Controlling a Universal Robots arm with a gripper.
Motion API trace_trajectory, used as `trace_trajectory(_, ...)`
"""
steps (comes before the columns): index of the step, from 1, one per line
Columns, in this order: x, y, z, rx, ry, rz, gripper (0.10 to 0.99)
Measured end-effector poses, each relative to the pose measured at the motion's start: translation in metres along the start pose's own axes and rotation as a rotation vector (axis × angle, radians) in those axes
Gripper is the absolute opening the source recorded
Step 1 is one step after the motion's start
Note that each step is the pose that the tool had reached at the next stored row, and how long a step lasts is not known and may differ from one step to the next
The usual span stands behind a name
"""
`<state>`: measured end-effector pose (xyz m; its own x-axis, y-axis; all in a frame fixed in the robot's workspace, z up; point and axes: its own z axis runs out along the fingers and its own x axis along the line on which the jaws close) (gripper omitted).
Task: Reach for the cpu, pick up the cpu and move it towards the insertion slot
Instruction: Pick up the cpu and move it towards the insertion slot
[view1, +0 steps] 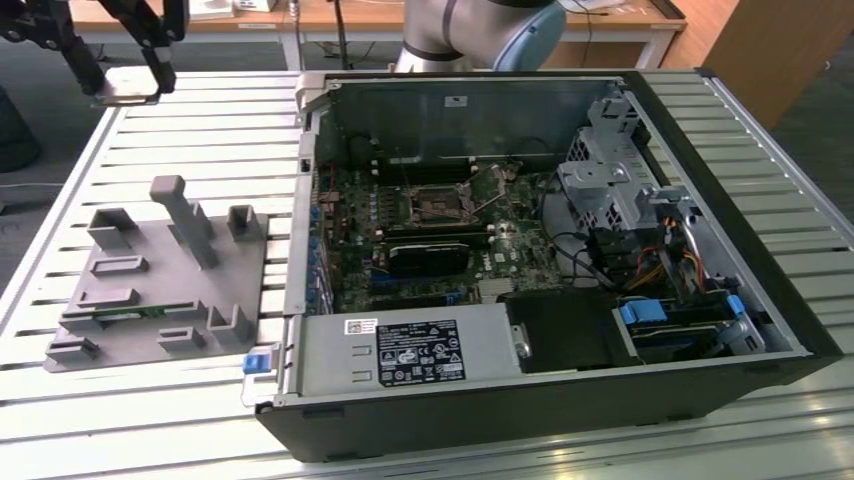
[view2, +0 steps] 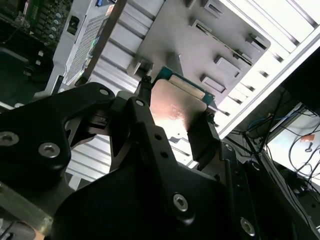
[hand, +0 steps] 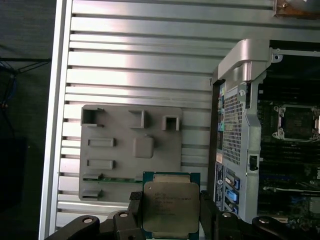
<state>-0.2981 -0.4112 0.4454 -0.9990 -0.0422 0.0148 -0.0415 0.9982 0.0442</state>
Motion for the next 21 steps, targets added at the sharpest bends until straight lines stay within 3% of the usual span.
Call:
trace_trajectory(9, -0.0084, -0.0003, -0.0002, 0.000, 0.0015, 0.000, 0.541)
trace_trajectory(21, -0.0260, -0.0011, -0.0005, 0.000, 0.0051, 0.000, 0.541)
